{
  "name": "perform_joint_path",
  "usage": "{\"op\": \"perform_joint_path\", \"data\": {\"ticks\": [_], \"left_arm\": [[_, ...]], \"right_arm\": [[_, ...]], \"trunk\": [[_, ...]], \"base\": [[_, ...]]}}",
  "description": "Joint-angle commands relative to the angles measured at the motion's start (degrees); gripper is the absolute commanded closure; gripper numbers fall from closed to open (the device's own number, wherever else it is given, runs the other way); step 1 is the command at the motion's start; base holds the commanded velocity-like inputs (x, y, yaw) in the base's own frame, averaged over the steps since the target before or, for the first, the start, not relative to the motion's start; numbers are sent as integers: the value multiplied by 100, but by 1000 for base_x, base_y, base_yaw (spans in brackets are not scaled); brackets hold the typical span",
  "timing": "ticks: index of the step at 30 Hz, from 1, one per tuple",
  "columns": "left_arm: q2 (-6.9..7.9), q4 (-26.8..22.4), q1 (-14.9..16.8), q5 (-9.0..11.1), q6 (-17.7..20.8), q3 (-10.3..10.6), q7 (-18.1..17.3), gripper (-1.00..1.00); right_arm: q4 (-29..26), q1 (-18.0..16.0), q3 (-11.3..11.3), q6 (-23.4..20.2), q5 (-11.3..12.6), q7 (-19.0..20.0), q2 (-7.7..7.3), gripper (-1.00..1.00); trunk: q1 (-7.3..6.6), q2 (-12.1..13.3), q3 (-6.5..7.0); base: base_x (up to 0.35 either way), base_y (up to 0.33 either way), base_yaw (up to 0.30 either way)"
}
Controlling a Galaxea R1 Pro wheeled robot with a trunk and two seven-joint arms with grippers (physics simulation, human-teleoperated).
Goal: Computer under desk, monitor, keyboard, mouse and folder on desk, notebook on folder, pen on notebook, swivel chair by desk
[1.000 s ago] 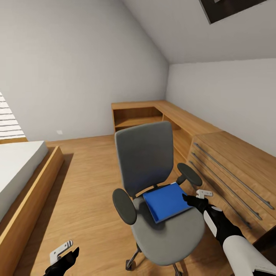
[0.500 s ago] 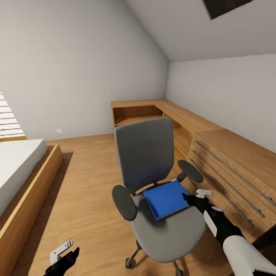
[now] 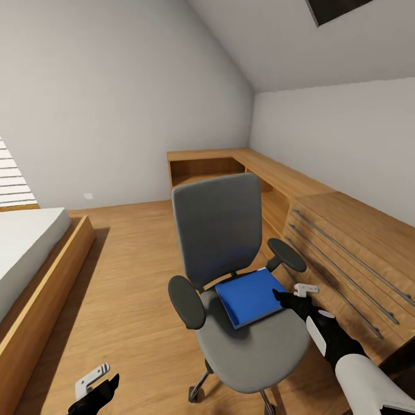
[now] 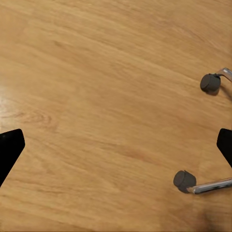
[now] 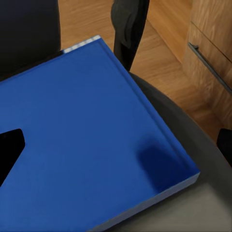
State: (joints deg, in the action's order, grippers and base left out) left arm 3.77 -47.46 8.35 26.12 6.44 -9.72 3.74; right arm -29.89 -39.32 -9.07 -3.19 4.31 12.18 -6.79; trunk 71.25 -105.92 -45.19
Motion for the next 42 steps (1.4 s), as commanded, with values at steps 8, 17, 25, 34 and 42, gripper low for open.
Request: {"op": "perform_joint_path", "data": {"ticks": [8, 17, 25, 34, 42], "left_arm": [[1, 69, 0, 59, 23, 8, 22, -100], [5, 185, 0, 55, 13, 17, -104, -100], [13, 319, 0, 42, 6, 23, -236, -100], [26, 325, 0, 42, 6, 23, -242, -100], [35, 318, 0, 65, 12, -12, -234, -100]], "right_arm": [[-8, -1, -25, -32, 44, 57, 2, -100], [-8, 2, -25, -41, 44, 61, 2, -100], [0, 0, -25, -41, 36, 57, -4, -100], [1, 0, -25, -41, 42, 67, -73, -100], [7, -2, -30, -80, 52, 166, -156, -100]], "trunk": [[-1, -2, -5], [-1, -2, -5], [-1, -2, -5], [-1, -2, -5], [-1, -2, -5]], "base": [[0, 0, 0], [63, 0, 0], [67, 0, 0], [3, -78, 0], [0, -17, 0]]}}
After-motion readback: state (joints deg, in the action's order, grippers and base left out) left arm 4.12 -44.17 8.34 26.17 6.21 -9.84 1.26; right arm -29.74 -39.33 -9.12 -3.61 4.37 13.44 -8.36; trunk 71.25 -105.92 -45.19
